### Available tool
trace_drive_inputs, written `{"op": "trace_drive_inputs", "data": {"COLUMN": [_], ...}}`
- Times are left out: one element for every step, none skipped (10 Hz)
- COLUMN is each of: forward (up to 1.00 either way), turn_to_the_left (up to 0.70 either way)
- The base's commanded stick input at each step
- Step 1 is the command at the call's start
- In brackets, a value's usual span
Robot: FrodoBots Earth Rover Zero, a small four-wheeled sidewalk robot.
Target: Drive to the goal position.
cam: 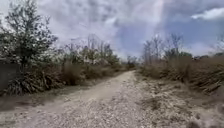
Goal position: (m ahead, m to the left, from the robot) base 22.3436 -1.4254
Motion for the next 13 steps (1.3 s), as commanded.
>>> {"op": "trace_drive_inputs", "data": {"forward": [0.50,0.50,0.50,0.50,0.50,0.50,0.50,0.50,0.50,0.50,0.50,0.50,0.50], "turn_to_the_left": [-0.50,-0.50,-0.27,0.00,0.00,0.00,0.00,0.00,0.00,0.00,0.00,0.00,0.00]}}
